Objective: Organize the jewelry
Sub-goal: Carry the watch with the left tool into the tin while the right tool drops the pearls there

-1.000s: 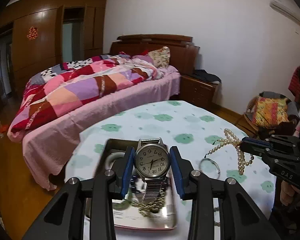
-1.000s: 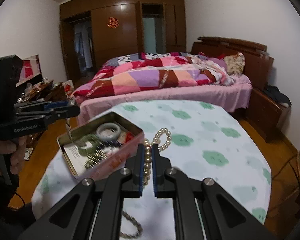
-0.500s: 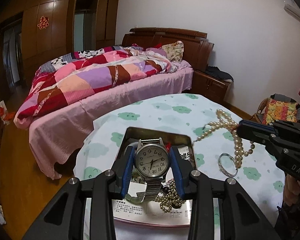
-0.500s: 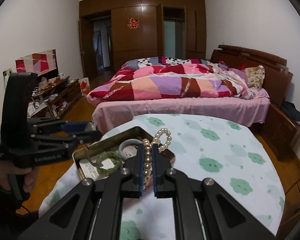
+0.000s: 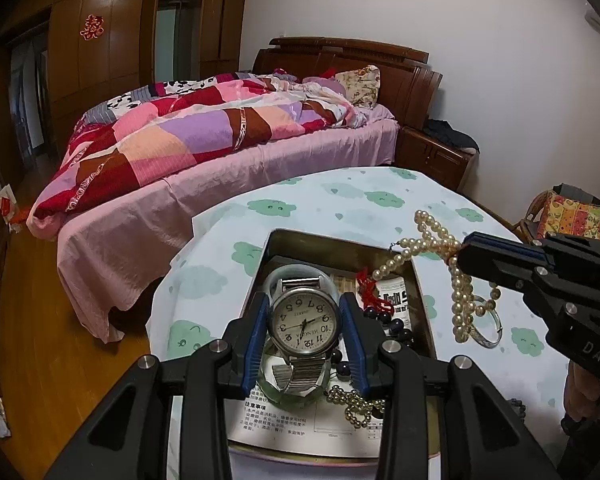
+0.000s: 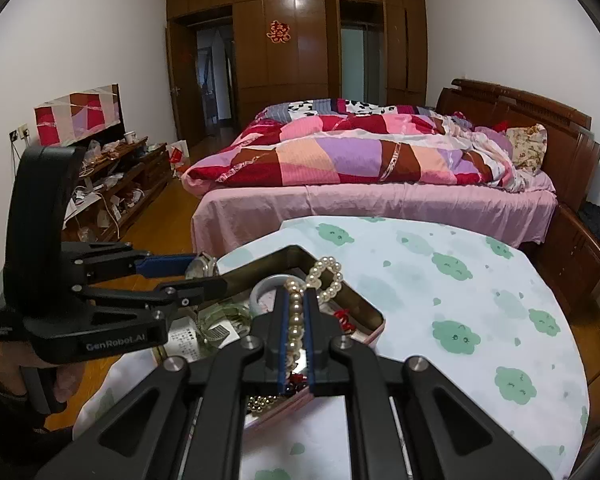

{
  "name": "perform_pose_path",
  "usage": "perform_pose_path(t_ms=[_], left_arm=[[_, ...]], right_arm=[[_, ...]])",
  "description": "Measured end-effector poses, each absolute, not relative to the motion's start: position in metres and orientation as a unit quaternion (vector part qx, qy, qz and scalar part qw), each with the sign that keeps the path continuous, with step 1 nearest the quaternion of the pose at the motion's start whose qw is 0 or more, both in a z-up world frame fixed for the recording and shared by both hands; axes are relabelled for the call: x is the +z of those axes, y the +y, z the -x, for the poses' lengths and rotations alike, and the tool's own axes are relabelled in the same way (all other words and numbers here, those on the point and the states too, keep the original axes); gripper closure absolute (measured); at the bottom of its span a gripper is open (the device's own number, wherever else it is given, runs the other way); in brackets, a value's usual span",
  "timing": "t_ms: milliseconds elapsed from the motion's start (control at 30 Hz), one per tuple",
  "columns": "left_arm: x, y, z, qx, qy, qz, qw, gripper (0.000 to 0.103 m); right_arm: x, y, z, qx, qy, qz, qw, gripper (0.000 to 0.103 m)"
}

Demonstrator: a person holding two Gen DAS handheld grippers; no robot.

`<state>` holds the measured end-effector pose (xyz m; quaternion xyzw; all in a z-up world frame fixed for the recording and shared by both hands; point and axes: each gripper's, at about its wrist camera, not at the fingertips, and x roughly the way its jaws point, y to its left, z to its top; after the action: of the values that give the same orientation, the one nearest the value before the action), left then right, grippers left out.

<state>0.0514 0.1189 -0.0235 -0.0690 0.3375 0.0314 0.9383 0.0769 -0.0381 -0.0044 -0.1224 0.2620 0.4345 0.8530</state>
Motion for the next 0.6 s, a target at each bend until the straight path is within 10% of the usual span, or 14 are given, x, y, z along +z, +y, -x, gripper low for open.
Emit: perform_pose_path(t_ms=[600], left_arm=[[-0.045,0.123,-0.067,0.034,0.368,0.073,0.926,0.065]], right_arm=[[-0.039,-0.018,-0.094,0.432,0.314,0.131,0.835,0.094]])
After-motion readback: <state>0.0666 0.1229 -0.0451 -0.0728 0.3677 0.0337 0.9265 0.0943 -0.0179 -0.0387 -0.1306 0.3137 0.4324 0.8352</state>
